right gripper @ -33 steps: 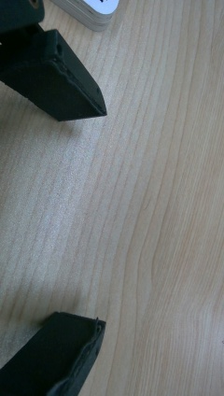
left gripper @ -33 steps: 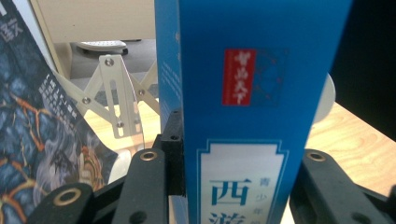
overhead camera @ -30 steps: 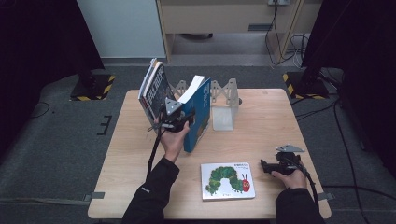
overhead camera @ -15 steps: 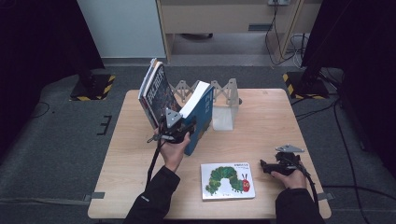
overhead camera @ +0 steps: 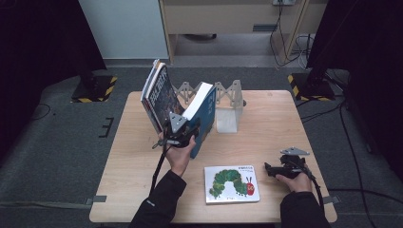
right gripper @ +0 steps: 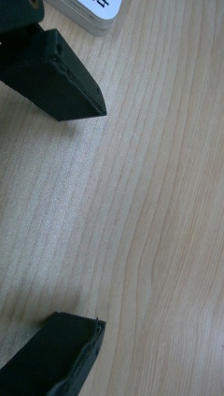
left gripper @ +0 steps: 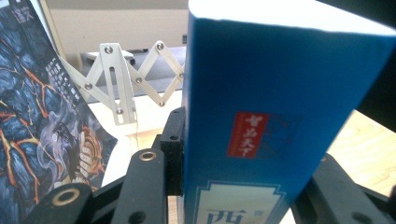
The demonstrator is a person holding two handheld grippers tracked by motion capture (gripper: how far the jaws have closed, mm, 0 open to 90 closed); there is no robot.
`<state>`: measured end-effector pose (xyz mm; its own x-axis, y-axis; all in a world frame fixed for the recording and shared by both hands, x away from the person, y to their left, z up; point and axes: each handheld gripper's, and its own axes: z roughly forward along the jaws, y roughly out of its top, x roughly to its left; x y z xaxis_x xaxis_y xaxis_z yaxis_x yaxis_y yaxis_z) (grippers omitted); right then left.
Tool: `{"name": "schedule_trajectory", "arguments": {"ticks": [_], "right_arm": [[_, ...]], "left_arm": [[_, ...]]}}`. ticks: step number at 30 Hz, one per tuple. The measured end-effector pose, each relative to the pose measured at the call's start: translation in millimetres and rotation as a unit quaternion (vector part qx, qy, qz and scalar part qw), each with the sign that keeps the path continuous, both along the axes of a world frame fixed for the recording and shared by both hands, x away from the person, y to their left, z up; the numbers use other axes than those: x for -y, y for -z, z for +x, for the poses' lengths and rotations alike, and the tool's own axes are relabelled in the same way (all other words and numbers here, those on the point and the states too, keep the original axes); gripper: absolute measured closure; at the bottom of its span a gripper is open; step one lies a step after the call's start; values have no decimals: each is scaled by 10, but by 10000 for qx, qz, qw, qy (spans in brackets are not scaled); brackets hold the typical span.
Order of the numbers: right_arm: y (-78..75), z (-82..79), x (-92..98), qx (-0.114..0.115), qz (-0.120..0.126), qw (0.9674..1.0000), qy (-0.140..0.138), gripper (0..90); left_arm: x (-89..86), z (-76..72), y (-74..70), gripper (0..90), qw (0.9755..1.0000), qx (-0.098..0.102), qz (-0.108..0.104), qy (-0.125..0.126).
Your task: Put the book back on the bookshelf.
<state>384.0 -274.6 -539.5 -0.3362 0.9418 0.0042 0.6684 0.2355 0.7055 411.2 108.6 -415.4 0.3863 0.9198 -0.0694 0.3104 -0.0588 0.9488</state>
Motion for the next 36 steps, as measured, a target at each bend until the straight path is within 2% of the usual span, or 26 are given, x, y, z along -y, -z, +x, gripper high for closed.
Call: {"name": "schedule_trajectory", "arguments": {"ticks": [14,23,29,36], "right_arm": [[0,1,-2,-7,6,10000,3,10],[0,3,-3,-10,5,10000,-7,10],[0,3,-3,-10,5,10000,-9,10],[0,3,-3,-4,-1,10000,-21,10]], "left_arm": [[66,235,12,598,9994,39,28,-330],[127,392,0,596,9994,-15,-13,-334],[109,393,22,589,9995,20,-92,-300],[59,315,89,578,9997,5,-161,-189]]}}
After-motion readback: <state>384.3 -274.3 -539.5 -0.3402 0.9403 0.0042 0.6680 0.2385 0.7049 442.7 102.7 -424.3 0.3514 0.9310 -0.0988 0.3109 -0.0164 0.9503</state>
